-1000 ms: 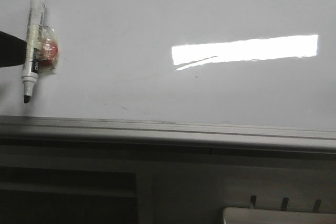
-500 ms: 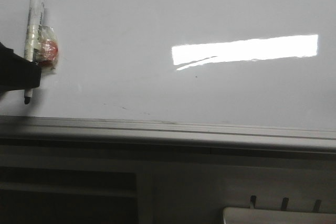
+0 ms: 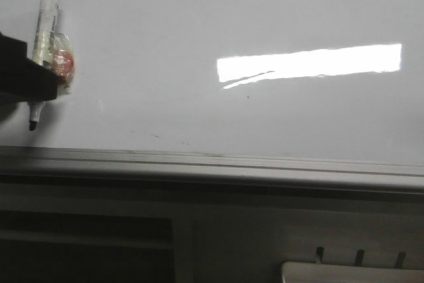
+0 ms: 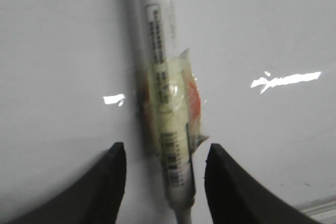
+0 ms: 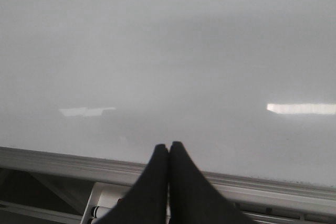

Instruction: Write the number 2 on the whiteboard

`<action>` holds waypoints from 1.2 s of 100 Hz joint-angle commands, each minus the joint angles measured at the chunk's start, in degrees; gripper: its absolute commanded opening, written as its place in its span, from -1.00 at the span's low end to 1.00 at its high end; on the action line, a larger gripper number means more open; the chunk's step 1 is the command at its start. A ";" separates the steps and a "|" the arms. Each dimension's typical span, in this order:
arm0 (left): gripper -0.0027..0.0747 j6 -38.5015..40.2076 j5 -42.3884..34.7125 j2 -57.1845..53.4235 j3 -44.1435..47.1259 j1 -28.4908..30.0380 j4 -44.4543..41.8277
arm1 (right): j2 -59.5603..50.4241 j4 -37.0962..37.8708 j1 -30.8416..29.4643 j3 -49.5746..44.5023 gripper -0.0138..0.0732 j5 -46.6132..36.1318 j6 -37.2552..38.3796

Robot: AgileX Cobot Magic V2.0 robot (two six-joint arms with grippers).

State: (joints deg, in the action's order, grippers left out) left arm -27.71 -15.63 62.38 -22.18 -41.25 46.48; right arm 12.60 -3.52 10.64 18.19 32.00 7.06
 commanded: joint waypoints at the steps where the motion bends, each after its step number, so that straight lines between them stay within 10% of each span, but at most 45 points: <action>1: -0.12 0.87 -2.10 1.44 -2.92 -0.43 -1.92 | 0.97 0.56 0.08 1.45 -0.85 -4.80 -0.03; 21: -0.23 0.87 0.18 5.89 -3.55 -0.43 -0.44 | 0.97 0.56 0.08 1.45 -0.85 -4.80 -0.03; 37: -0.99 0.87 1.39 5.66 -3.55 -0.43 -2.73 | 0.97 0.56 0.08 1.55 -0.85 -4.30 -0.15; 44: -0.98 0.87 3.06 5.54 -3.55 -0.43 -4.53 | 0.97 -0.59 0.08 1.69 -0.85 -4.38 -1.51; 89: -0.98 0.74 15.96 -6.64 -3.55 -8.10 -34.44 | 7.76 -46.19 2.61 9.36 -0.80 2.54 -56.75; 120: -0.98 0.74 17.19 -8.65 -3.55 -15.22 -53.65 | 18.49 -49.77 17.26 9.75 -0.15 0.91 -70.49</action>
State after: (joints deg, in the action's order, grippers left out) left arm -27.44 5.13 54.49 -24.37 -54.59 -2.42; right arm 27.42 -50.51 25.11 25.76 36.56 -59.05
